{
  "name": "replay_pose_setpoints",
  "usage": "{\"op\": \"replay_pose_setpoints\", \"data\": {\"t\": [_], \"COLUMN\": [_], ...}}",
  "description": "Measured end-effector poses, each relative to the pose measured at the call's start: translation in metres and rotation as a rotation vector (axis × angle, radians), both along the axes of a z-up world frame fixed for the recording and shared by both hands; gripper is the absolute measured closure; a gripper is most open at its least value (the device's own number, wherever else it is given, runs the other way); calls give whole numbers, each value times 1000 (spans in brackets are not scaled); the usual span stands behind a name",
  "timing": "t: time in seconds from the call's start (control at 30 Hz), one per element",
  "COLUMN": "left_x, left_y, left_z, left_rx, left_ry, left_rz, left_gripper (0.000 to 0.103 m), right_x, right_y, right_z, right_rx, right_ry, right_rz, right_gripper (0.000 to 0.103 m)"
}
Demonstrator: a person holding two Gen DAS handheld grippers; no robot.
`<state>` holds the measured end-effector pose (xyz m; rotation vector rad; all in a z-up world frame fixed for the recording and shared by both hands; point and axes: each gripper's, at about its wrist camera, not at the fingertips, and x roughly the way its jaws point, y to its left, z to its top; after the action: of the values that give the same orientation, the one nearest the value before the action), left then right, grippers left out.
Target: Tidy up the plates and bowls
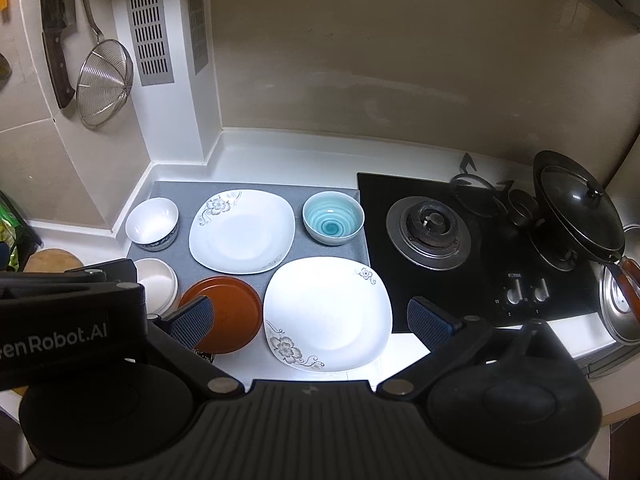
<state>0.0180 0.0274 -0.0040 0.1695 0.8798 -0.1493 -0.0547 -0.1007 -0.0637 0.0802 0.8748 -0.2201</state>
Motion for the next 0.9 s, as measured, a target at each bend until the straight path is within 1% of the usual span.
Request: {"op": "replay_pose_setpoints", "data": {"t": [0.2,0.33,0.43,0.73,0.9], "left_x": [-2,-6,-10,-24,-31], "left_y": [-6,-17,-23,-41,-47], "left_z": [2,2,2,7,10], "left_rx": [-1,10,8,26,24], "left_ry": [4,7,6,-16,-7], "left_rz": [15,23,34,90,112], "left_gripper": [0,0,0,0,0], "right_x": [0,-2,-3,-9,-13], "right_y": [-7,-15,-24,-39,-44], "right_z": [-1,-1,-1,2,6], "right_rx": [11,-7,14,33,26], "right_ry": [-2,-8,-3,-21,-34], "right_rz": [17,32,44,95,136], "right_gripper": [0,0,0,0,0]}}
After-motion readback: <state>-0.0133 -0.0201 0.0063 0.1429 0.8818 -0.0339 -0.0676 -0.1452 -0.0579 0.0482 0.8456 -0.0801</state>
